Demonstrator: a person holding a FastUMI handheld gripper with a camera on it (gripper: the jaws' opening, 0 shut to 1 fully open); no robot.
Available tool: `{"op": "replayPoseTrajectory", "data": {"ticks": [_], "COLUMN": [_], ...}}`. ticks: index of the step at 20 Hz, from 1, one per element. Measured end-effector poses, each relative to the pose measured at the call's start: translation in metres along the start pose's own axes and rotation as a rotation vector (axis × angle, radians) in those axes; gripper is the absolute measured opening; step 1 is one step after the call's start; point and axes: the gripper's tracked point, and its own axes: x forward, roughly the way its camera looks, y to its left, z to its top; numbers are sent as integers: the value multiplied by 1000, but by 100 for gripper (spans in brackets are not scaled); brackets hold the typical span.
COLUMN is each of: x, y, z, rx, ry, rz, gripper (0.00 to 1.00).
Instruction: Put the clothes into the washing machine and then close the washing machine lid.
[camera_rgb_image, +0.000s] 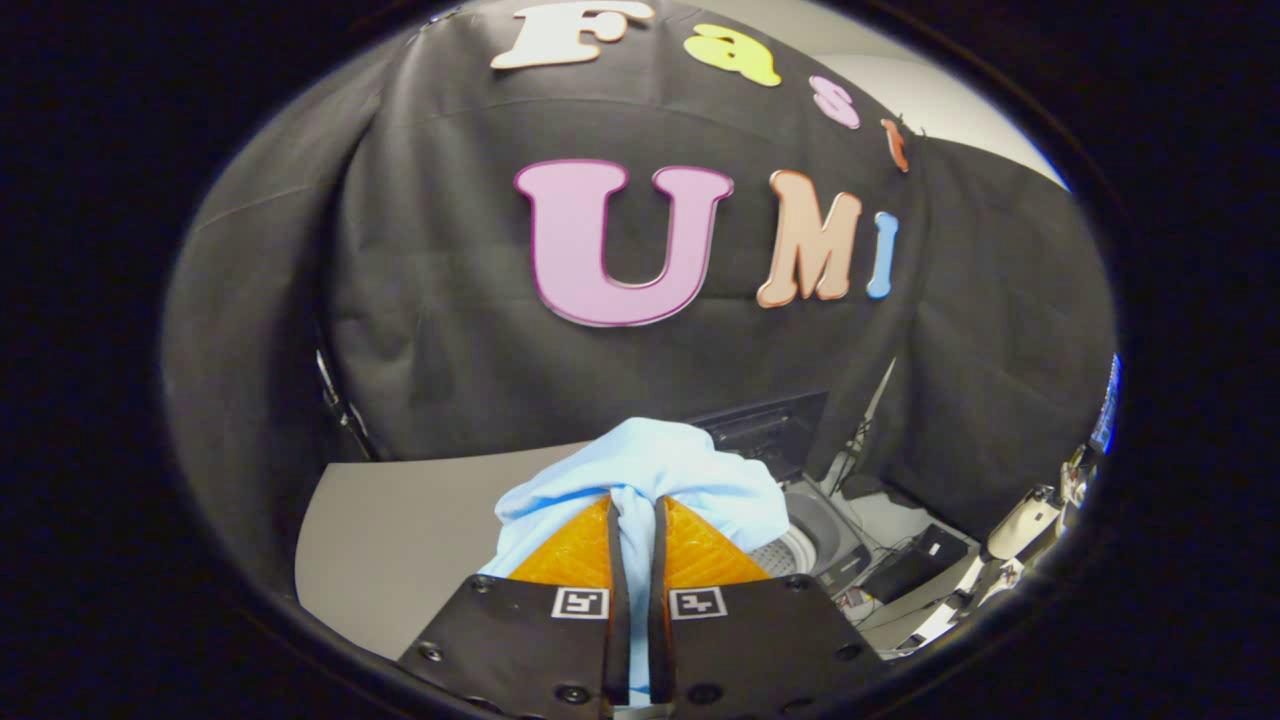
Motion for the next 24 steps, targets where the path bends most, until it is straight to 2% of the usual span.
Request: {"op": "replayPoseTrajectory", "data": {"ticks": [6,12,24], "x": [18,64,153], "y": [-67,-124,-144], "z": [21,-8,-79], "rx": [-74,-140,-169], "ry": [-106,-107,-53], "rz": [-56,-91,-24], "gripper": [8,8,7]}}
